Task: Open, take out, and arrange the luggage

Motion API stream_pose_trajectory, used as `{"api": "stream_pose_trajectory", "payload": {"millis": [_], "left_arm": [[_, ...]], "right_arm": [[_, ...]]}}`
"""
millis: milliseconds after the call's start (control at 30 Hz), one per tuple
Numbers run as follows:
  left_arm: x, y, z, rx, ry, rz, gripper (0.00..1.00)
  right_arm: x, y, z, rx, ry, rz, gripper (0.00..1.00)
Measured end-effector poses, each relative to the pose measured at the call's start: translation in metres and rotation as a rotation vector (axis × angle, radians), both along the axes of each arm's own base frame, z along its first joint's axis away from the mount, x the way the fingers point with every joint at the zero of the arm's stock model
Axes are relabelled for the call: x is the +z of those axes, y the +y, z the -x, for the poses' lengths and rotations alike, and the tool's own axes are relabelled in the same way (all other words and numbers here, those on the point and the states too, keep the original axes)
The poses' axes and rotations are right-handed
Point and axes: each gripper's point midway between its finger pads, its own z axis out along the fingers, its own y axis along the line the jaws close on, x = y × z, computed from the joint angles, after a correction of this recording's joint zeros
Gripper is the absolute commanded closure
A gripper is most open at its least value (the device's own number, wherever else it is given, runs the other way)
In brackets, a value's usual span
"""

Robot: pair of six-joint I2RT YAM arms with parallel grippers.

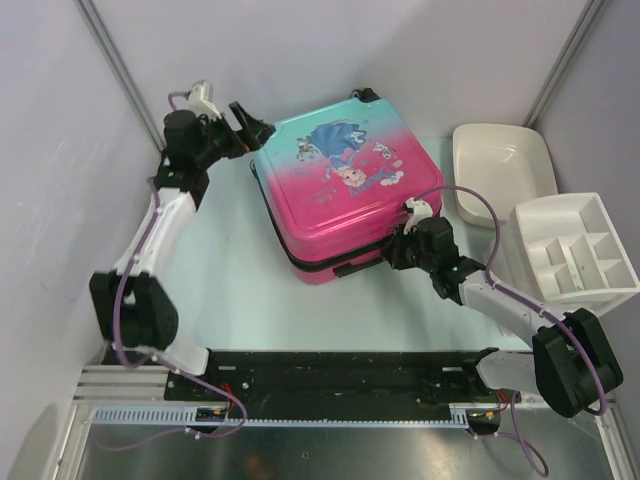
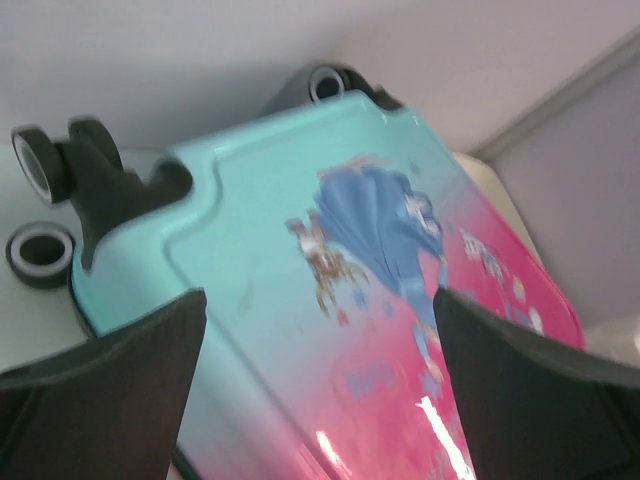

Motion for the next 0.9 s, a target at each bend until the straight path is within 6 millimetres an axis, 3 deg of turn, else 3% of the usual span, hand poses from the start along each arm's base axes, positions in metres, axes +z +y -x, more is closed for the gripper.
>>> {"api": "stream_pose_trajectory", "payload": {"millis": [167, 300, 433, 700, 900], "left_arm": [[-0.041, 0.01, -0.068, 0.042, 0.129, 0.077, 0.0], [-0.085, 0.025, -0.103, 0.087, 0.241, 0.13, 0.0], [-0.105, 0.034, -0.123, 0.122, 0.293, 0.163, 0.0], [-0.103, 0.033, -0.161, 0.136, 0.267, 0.214, 0.0], [-0.134, 0.034, -0.173, 0.155, 0.32, 0.232, 0.01]], "right_arm": [[0.0, 0.0, 0.0, 0.01, -0.01, 0.01, 1.0], [0.0, 0.0, 0.0, 0.02, -0.017, 0.017, 1.0], [0.0, 0.0, 0.0, 0.03, -0.024, 0.024, 1.0], [0.001, -0.002, -0.001, 0.045, -0.031, 0.026, 1.0], [0.001, -0.003, -0.003, 0.048, -0.031, 0.023, 1.0]]}}
